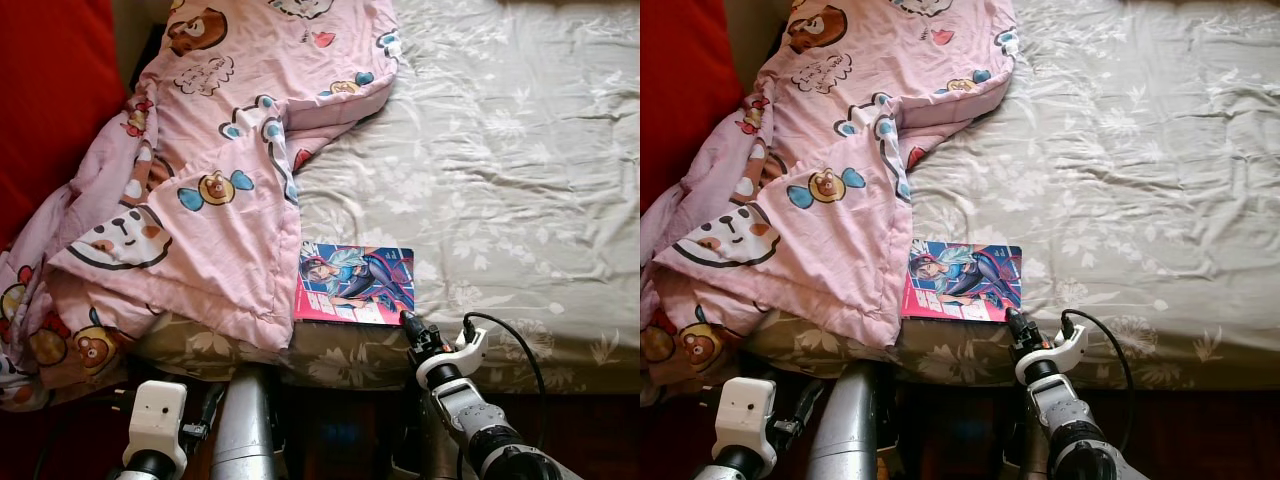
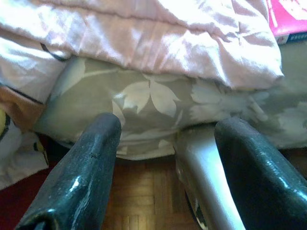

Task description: Clean up the room

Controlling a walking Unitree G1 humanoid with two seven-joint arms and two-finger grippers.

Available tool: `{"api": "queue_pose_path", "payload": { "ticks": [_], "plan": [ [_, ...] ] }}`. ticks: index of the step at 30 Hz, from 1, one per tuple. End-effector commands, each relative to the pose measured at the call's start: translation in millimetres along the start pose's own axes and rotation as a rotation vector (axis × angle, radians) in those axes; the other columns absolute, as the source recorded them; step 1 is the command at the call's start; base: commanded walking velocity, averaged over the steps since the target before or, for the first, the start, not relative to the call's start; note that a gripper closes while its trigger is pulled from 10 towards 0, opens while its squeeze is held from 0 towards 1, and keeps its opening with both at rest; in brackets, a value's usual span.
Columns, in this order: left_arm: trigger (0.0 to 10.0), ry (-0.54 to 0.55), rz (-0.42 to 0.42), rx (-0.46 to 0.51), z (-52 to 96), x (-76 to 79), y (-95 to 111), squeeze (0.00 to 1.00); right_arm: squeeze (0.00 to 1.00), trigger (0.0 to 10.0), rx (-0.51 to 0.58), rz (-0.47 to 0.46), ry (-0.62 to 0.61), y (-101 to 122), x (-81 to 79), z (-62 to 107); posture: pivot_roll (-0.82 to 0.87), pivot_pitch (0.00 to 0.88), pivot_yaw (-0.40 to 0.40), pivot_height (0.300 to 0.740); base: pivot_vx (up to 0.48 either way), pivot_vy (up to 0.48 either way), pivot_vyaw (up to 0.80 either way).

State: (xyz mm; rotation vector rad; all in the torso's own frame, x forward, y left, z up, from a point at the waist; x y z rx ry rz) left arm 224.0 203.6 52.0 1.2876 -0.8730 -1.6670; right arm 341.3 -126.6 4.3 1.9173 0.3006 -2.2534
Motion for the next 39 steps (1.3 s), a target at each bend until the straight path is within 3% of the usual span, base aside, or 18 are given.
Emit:
{"api": "queue_pose_path", "payload": {
  "ticks": [1, 8, 10, 17, 19, 21, 22, 24, 25, 28, 29, 34, 39],
  "plan": [
    [10.0, 0.008, -0.011, -0.049, 1.3, -1.7, -15, 0.00, 0.00, 0.0, -0.021, -0.034, -0.039, -11, 10.5, 3.2, 0.30, 0.238, 0.036, 0.582, 0.000, 0.000, 0.00],
    [10.0, 0.018, -0.011, -0.049, -19.2, -2.1, -20, 0.00, 0.00, 0.0, 0.033, -0.003, 0.082, 7, -10.0, -0.6, 0.27, 0.152, 0.026, 0.582, 0.000, 0.000, 0.00],
    [10.0, 0.022, -0.002, -0.068, -31.2, 0.6, -29, 0.00, 0.00, 0.0, 0.033, 0.061, 0.147, 16, -15.5, 4.0, 0.24, 0.085, 0.015, 0.582, 0.000, 0.000, 0.00],
    [10.0, 0.023, 0.007, -0.084, -48.7, 4.6, -36, 0.00, 0.00, 0.0, 0.090, 0.095, 0.255, 33, -25.5, 13.1, 0.19, 0.003, 0.009, 0.582, 0.000, 0.000, 0.00],
    [10.0, 0.024, 0.019, -0.085, -57.9, 6.4, -38, 0.00, 0.00, 0.0, 0.091, 0.146, 0.254, 34, -26.8, 13.4, 0.17, 0.000, 0.009, 0.582, 0.000, 0.000, 0.00],
    [10.0, 0.034, 0.043, -0.090, -62.1, 6.5, -40, 0.00, 0.00, 0.0, 0.082, 0.297, 0.233, 32, -24.6, 17.2, 0.15, 0.000, 0.012, 0.582, 0.000, 0.000, 0.00],
    [10.0, 0.040, 0.055, -0.096, -64.6, 6.3, -41, 0.00, 0.00, 10.0, 0.091, 0.332, 0.224, 33, -24.0, 18.7, 0.13, 0.000, 0.011, 0.582, 0.000, 0.000, 0.00],
    [10.0, 0.044, 0.067, -0.100, -66.1, 6.4, -42, 0.00, 0.00, 10.0, 0.096, 0.356, 0.217, 33, -23.1, 20.5, 0.13, 0.000, 0.012, 0.582, 0.000, 0.000, 0.00],
    [10.0, 0.044, 0.086, -0.115, -68.3, 8.8, -47, 0.00, 0.00, 10.0, 0.137, 0.492, 0.165, 38, -18.5, 28.5, 0.10, 0.000, 0.014, 0.582, 0.000, 0.000, 0.00],
    [10.0, 0.038, 0.120, -0.157, -70.8, 15.0, -56, 0.00, 0.00, 10.0, 0.180, 0.651, 0.052, 45, -4.0, 39.4, 0.06, 0.000, 0.014, 0.582, 0.000, 0.000, 0.00],
    [10.0, 0.038, 0.120, -0.157, -70.8, 15.0, -56, 0.00, 0.00, 10.0, 0.180, 0.651, 0.052, 45, -4.0, 39.4, 0.06, 0.000, 0.014, 0.582, 0.000, 0.000, 0.00],
    [10.0, 0.040, 0.154, -0.212, -73.0, 20.9, -68, 0.00, 0.00, 10.0, 0.204, 0.711, -0.120, 52, 26.8, 55.7, 0.03, 0.000, 0.009, 0.591, 0.000, 0.000, 0.00],
    [10.0, 0.040, 0.161, -0.220, -77.6, 23.1, -69, 0.00, 0.00, 10.0, 0.189, 0.746, -0.191, 49, 38.7, 61.0, 0.03, 0.000, 0.002, 0.621, 0.000, 0.000, 0.00]
  ]
}}
Point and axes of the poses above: a point about 5 cm out from each wrist's last joint towards the gripper, its own z axis pointing back from the gripper into the wrist, its own y axis along the axis of the wrist's last joint, x = y × z, the point moved 4 cm from there along -z, pointing out of the wrist towards the gripper, and after that the axes turned 15 degrees about -z, right-handed, at the moved point
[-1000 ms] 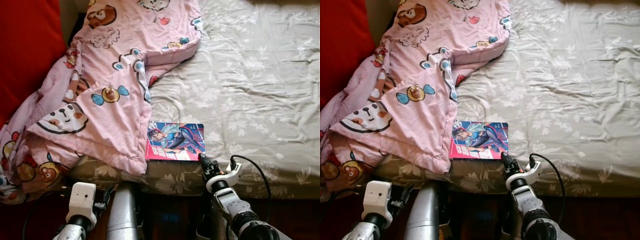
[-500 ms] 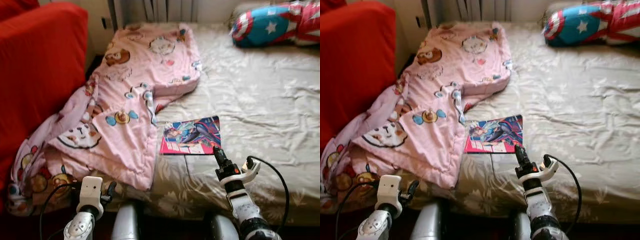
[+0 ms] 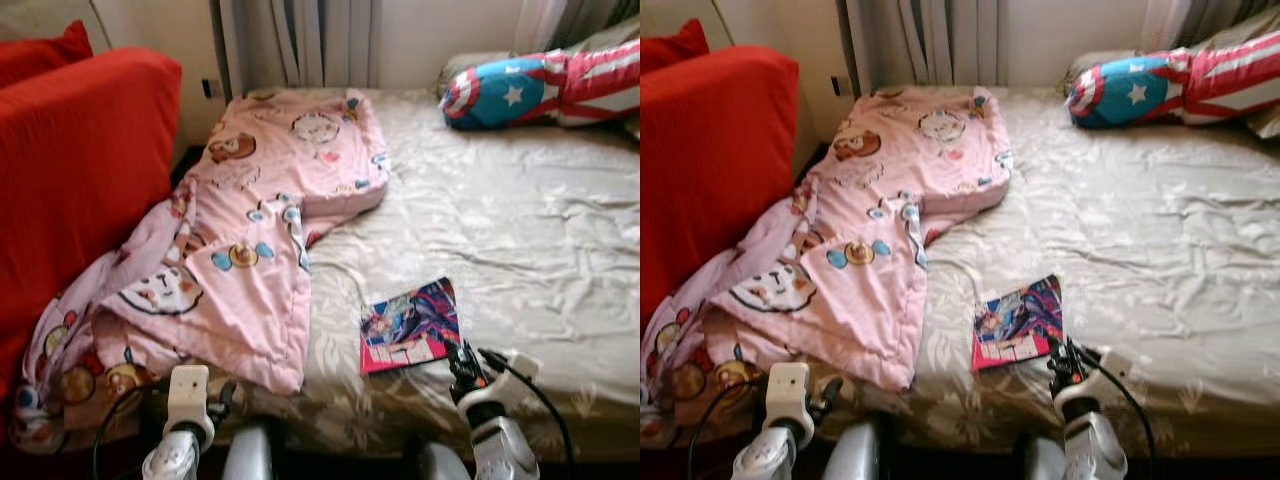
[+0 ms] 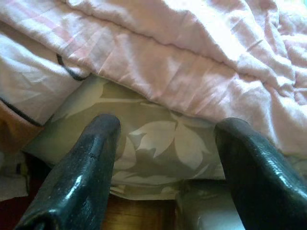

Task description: Clean up the room

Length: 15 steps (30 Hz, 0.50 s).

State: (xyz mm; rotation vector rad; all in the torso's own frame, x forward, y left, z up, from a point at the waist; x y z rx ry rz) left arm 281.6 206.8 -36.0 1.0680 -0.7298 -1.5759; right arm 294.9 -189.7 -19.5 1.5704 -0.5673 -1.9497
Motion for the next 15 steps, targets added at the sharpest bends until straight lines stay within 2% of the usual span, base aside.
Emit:
{"api": "queue_pose_path", "payload": {
  "ticks": [1, 6, 15],
  "plan": [
    [10.0, 0.011, 0.014, 0.000, -1.4, -1.3, 0, 0.00, 0.00, 10.0, -0.027, 0.039, -0.032, -5, 6.4, 3.6, 0.03, 0.000, 0.002, 0.621, 0.000, 0.000, 0.00],
    [10.0, 0.015, 0.021, 0.000, -5.9, 1.1, 2, 0.00, 0.00, 10.0, -0.019, 0.087, -0.052, -4, 6.8, 1.6, 0.02, 0.000, -0.005, 0.651, 0.000, 0.000, 0.00],
    [10.0, -0.009, 0.015, -0.083, 0.2, 12.2, -20, 0.00, 0.00, 10.0, 0.012, 0.138, -0.038, 2, 4.5, 1.7, 0.00, 0.000, -0.018, 0.711, 0.000, 0.000, 0.00]
  ]
}}
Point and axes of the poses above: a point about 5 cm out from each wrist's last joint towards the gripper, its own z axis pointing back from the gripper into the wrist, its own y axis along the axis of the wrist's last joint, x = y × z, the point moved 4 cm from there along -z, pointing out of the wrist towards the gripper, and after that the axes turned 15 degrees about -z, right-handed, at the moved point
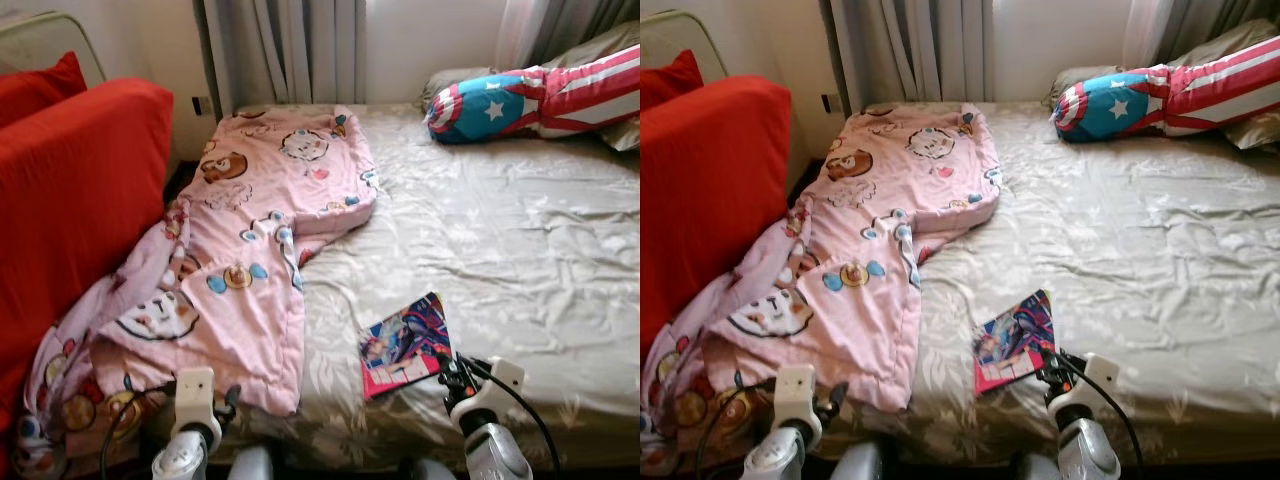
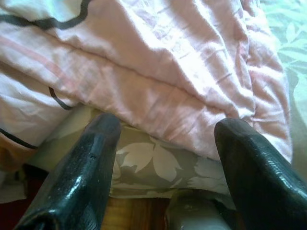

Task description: Clean up the room

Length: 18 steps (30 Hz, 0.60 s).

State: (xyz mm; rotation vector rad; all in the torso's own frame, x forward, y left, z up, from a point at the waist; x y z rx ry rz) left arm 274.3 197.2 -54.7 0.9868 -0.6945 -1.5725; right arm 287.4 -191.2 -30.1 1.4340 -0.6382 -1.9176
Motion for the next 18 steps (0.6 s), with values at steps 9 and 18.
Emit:
{"api": "queue_pose_path", "payload": {
  "ticks": [9, 18],
  "plan": [
    [10.0, 0.006, -0.026, -0.094, 9.2, -1.2, -28, 0.00, 0.00, 10.0, 0.025, 0.063, -0.021, 0, -0.6, 1.3, 0.00, 0.000, -0.036, 0.726, 0.000, 0.000, 0.00],
    [10.0, 0.005, -0.058, -0.121, 13.9, 1.0, -37, 0.00, 0.00, 10.0, 0.017, 0.102, -0.116, 1, 16.2, 5.3, -0.01, 0.000, -0.044, 0.726, 0.000, -0.213, -0.12]
  ]
}}
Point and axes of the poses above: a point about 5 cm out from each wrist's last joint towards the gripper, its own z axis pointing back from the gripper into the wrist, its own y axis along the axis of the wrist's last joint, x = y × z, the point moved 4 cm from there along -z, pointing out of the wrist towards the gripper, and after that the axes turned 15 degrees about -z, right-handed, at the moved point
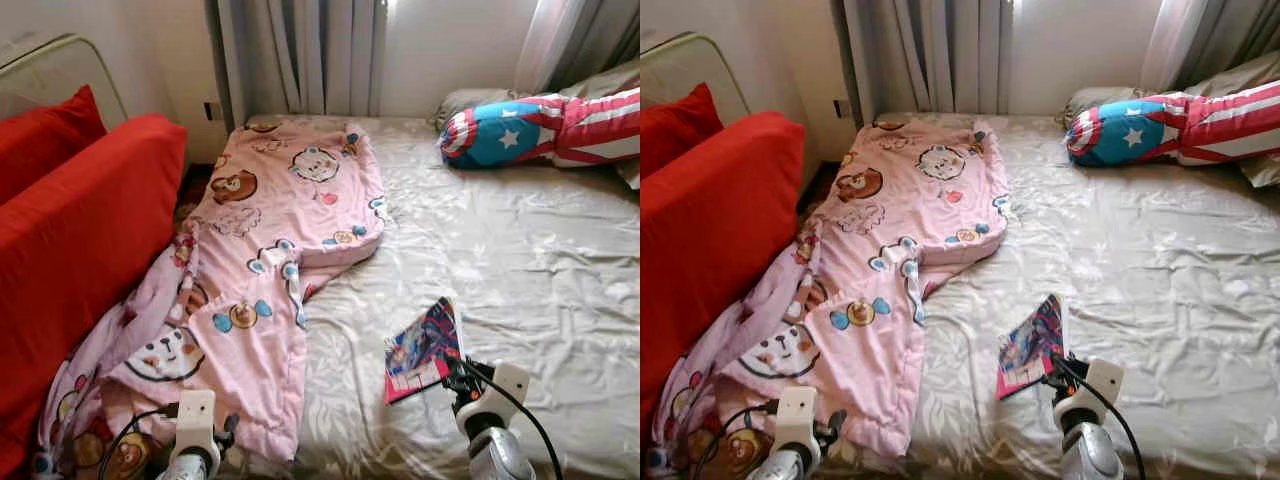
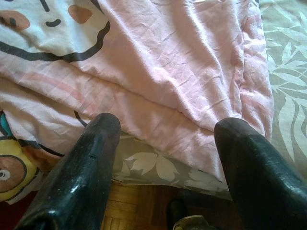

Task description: Clean up the room

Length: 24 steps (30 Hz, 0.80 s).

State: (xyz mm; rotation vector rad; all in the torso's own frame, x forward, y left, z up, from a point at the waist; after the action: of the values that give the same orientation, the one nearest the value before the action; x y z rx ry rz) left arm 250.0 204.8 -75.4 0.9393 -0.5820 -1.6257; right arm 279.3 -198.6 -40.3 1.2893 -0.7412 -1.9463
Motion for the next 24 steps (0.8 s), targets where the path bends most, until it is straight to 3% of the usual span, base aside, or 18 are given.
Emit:
{"api": "queue_pose_path", "payload": {
  "ticks": [1, 10, 16, 24],
  "plan": [
    [10.0, -0.005, -0.013, -0.019, 2.4, 2.8, -7, 0.00, 0.00, 10.0, 0.020, 0.027, 0.003, 6, 2.6, 0.2, -0.01, 0.000, -0.044, 0.726, 0.000, -0.480, -0.53],
    [10.0, -0.004, -0.022, -0.001, -0.2, 3.2, 0, 0.00, 0.00, 10.0, 0.043, 0.039, 0.001, 12, 2.0, -1.6, 0.00, 0.000, -0.054, 0.726, 0.000, -0.480, -0.19],
    [10.0, -0.001, -0.027, 0.004, -0.5, 2.1, 1, 0.00, 0.00, 10.0, 0.023, 0.048, 0.016, 7, -2.5, -2.2, 0.00, 0.000, -0.053, 0.726, 0.000, 0.000, 0.00],
    [10.0, 0.004, -0.026, 0.000, 0.1, -0.4, -1, 0.00, 0.00, 10.0, -0.005, 0.114, 0.073, -1, -14.5, -2.2, 0.01, 0.000, -0.046, 0.726, 0.000, -0.475, 0.05]
  ]
}}
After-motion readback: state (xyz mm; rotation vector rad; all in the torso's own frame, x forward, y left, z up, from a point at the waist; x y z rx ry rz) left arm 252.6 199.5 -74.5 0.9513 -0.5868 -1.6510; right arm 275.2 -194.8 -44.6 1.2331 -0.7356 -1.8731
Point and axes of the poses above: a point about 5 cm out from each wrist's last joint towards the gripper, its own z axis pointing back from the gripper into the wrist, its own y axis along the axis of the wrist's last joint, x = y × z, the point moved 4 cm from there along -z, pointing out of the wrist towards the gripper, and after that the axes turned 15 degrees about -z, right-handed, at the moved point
